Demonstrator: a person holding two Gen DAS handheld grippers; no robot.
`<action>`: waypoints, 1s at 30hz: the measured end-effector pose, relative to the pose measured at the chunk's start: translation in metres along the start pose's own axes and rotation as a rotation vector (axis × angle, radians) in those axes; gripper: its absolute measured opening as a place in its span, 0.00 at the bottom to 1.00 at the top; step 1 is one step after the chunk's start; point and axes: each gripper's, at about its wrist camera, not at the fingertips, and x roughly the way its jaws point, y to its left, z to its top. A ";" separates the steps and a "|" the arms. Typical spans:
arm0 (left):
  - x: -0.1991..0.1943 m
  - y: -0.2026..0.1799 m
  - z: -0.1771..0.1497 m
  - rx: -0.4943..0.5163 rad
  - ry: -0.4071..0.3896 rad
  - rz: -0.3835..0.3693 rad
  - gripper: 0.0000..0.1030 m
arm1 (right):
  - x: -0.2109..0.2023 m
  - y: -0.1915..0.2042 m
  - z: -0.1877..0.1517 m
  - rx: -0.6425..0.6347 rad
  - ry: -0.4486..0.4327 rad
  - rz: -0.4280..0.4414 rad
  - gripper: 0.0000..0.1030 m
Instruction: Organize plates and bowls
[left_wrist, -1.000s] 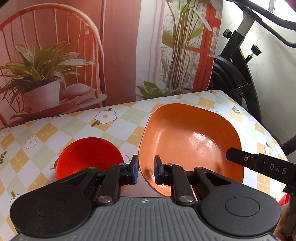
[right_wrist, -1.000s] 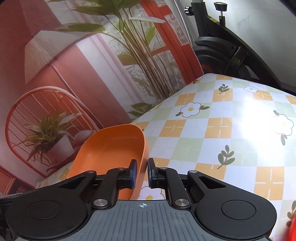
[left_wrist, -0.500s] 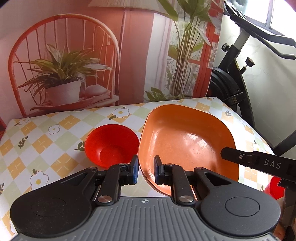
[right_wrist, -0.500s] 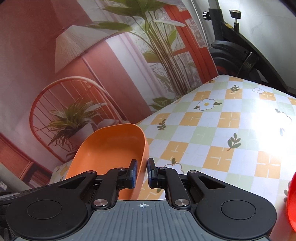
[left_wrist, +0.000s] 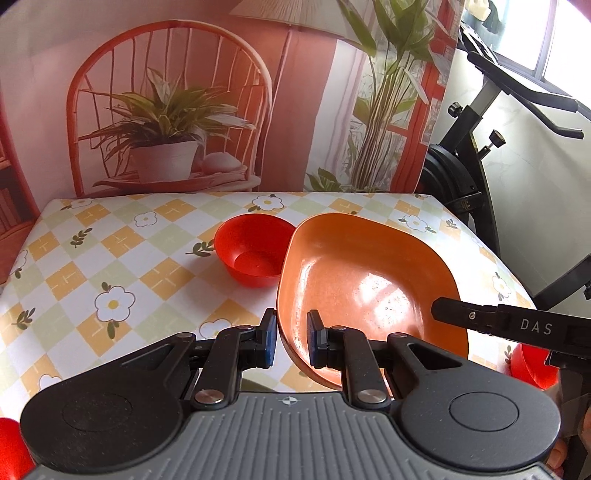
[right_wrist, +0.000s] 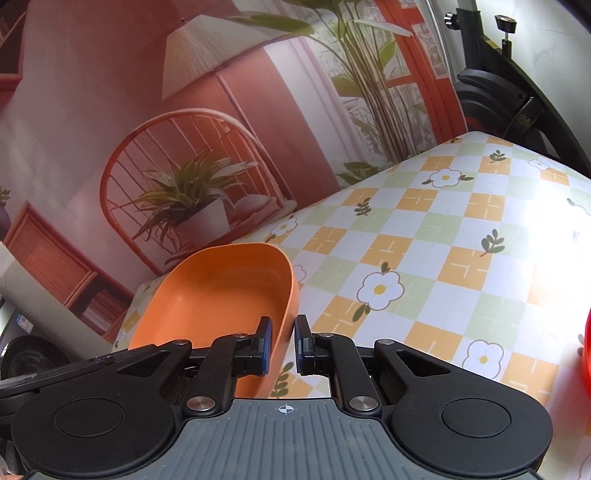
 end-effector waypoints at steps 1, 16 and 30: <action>-0.004 0.004 -0.002 -0.006 -0.002 -0.001 0.17 | -0.001 0.003 -0.003 -0.005 0.007 0.005 0.11; -0.039 0.055 -0.045 -0.073 0.020 0.009 0.17 | 0.004 0.046 -0.046 -0.101 0.130 0.071 0.11; -0.035 0.090 -0.079 -0.122 0.052 0.051 0.17 | 0.025 0.062 -0.085 -0.147 0.283 0.091 0.13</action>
